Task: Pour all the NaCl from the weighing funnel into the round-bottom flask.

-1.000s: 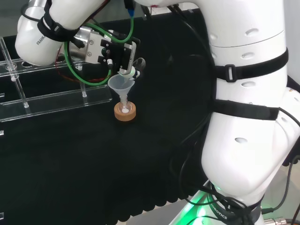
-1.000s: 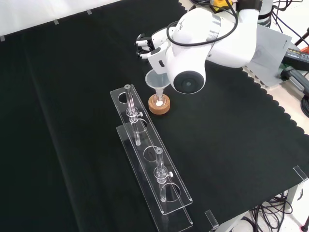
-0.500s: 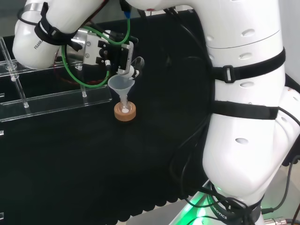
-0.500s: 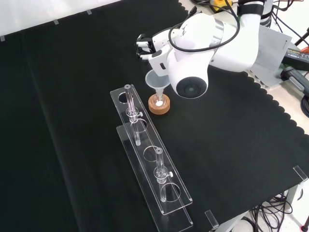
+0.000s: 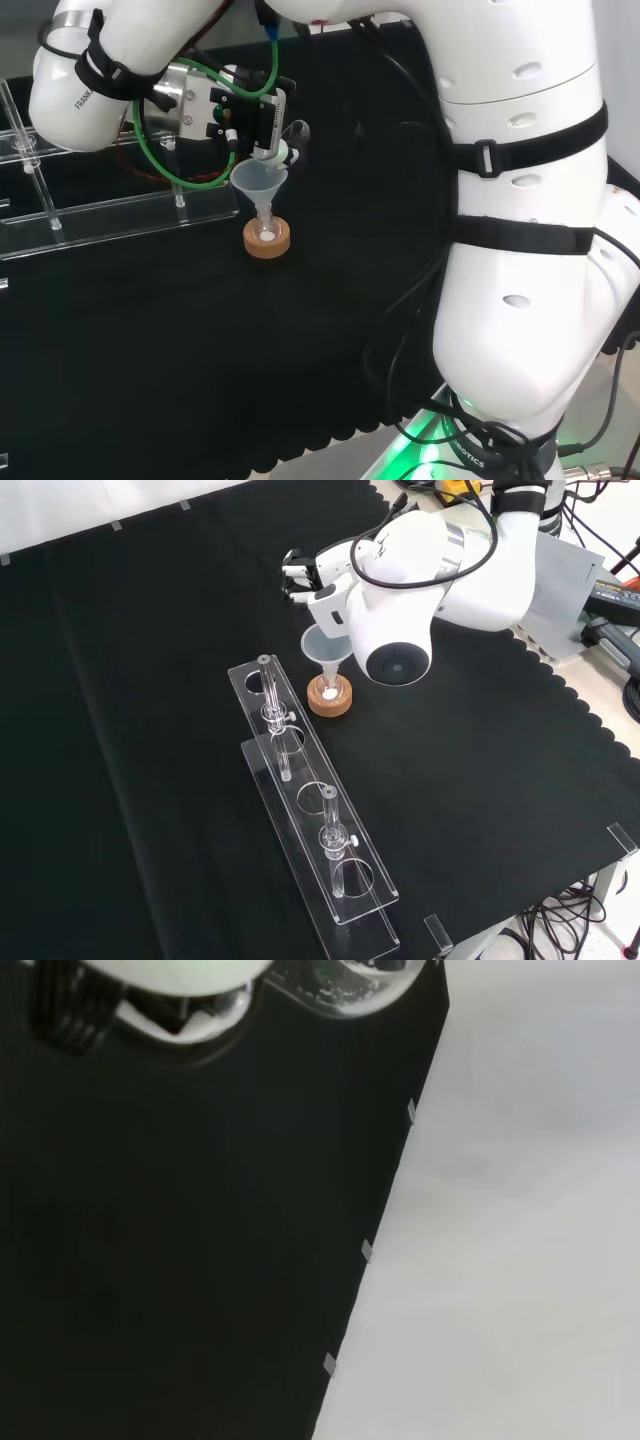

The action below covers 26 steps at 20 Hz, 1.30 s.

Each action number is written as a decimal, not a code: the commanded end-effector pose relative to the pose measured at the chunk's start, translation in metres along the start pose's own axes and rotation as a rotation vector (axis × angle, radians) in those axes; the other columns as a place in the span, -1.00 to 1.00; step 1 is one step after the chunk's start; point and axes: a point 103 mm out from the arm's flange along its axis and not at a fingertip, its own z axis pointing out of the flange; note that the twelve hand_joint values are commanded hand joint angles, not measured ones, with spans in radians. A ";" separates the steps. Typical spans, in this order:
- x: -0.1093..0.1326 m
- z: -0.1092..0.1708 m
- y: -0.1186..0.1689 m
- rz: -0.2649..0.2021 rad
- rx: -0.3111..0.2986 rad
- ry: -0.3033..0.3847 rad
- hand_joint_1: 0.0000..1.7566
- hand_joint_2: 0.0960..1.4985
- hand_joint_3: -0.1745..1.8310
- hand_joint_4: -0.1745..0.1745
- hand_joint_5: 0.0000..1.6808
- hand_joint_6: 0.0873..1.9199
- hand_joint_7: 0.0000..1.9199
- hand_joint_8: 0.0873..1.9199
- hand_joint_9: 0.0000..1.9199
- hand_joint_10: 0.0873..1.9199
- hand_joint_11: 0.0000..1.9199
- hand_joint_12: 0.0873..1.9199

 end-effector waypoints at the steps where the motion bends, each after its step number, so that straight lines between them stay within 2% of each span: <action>1: 0.000 -0.001 -0.001 0.006 -0.008 -0.011 0.28 -0.18 -0.21 1.00 0.52 -0.38 -0.34 -0.38 0.01 -0.72 -0.22 0.09; 10: -0.001 0.005 -0.002 0.004 -0.019 0.061 0.28 -0.18 -0.21 1.00 0.52 -0.39 -0.34 -0.38 0.01 -0.72 -0.21 0.08; 16: -0.007 0.017 -0.001 0.008 -0.060 0.134 0.28 -0.19 -0.21 1.00 0.52 -0.39 -0.34 -0.38 0.02 -0.72 -0.21 0.08; 23: -0.010 0.022 -0.004 0.021 -0.117 0.171 0.28 -0.19 -0.21 1.00 0.52 -0.39 -0.34 -0.38 0.02 -0.72 -0.20 0.08; 26: -0.011 0.025 -0.005 0.022 -0.141 0.207 0.28 -0.19 -0.21 1.00 0.52 -0.39 -0.34 -0.38 0.02 -0.72 -0.20 0.08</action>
